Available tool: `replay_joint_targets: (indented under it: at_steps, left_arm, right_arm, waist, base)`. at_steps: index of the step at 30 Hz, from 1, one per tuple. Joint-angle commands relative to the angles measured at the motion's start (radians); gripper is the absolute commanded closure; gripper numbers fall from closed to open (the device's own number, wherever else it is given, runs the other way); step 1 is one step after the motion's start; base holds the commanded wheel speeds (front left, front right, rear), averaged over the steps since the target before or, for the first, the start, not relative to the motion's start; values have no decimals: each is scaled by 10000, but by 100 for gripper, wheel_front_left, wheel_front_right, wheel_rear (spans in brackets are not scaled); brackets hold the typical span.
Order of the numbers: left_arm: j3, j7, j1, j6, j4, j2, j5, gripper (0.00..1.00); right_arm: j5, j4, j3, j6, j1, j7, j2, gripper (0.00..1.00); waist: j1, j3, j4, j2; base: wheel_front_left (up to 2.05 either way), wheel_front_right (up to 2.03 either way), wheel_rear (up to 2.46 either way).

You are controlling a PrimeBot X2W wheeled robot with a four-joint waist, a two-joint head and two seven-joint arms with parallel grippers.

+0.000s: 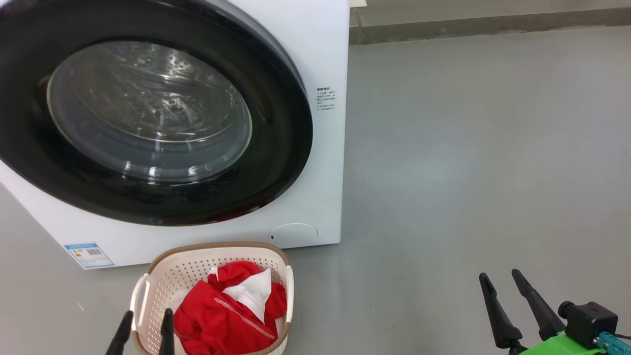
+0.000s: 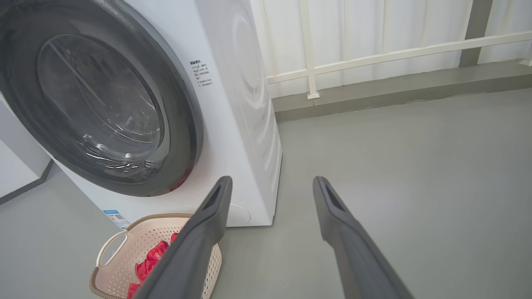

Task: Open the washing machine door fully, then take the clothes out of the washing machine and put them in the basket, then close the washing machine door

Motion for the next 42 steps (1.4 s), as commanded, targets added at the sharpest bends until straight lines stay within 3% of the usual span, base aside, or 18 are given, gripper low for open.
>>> replay_joint_targets:
  at_steps: [1,42]
  left_arm:
    - [362,-120,-123,-55,-301,93,99,0]
    - [464,-120,53,-55,-400,93,-27,0]
  right_arm:
    - [-167,-301,174,-11,-54,-65,-126,0]
    - [-266,-453,-85,-11,337,-65,-54,0]
  waist:
    - [0,-14,1,0]
    - [0,-73,-64,0]
  base:
    - [0,0,0]
    - [0,0,0]
